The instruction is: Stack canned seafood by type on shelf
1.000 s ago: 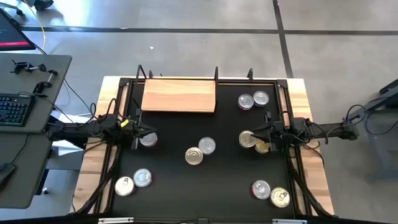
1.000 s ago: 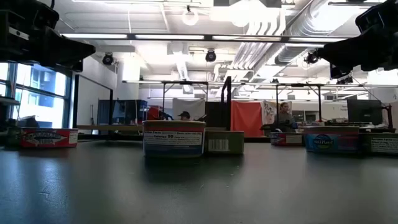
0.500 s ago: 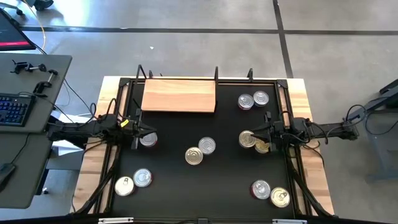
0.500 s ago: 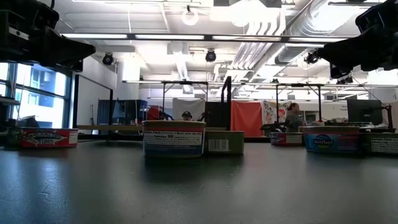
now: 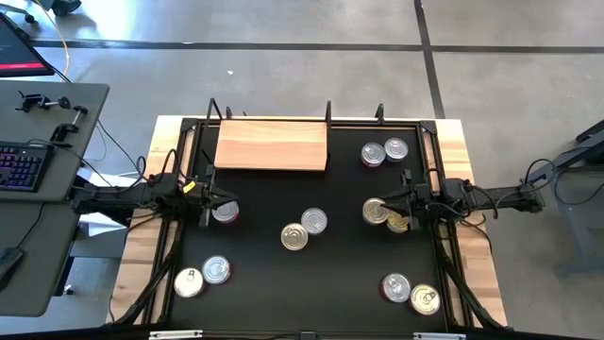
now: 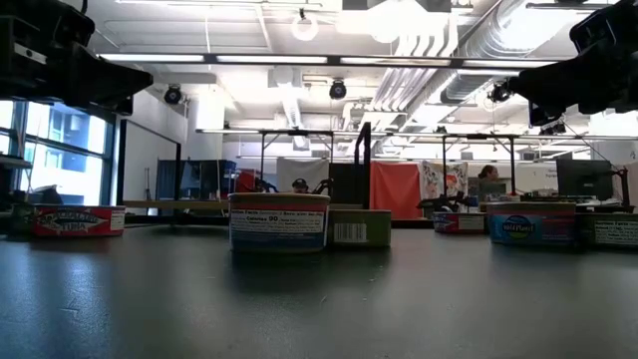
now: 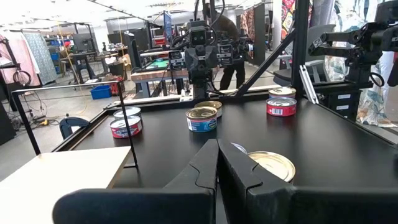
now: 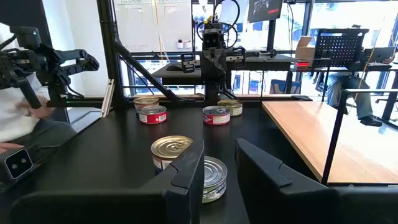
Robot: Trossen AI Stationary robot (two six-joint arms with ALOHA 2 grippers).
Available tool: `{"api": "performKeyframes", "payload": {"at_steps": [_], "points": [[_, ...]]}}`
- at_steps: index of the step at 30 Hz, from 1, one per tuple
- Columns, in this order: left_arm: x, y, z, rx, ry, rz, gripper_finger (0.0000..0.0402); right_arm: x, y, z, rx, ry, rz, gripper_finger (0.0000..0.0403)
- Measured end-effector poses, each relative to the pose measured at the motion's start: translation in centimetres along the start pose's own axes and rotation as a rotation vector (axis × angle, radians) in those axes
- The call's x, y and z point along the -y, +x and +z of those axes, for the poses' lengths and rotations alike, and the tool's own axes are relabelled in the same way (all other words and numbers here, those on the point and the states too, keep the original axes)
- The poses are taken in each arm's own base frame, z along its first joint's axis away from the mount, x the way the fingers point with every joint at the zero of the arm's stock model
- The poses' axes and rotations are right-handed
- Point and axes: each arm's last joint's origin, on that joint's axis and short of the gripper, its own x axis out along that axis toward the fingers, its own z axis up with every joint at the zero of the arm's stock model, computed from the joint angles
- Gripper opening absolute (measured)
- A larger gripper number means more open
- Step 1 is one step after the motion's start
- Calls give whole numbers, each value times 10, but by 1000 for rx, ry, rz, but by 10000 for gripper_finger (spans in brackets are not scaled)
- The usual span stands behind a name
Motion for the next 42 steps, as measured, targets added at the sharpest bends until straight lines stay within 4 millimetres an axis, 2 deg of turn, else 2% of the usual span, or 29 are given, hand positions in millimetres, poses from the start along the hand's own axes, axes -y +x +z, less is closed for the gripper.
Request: {"api": "performKeyframes", "payload": {"at_steps": [24,31,42], "points": [[0,0,0,1,-2,0,0,0,0,0,0,0,0,83],[0,0,0,1,-183,-1,0,0,0,0,0,0,0,83],[0,0,2,24,-238,-3,0,0,0,0,0,0,0,83]]}}
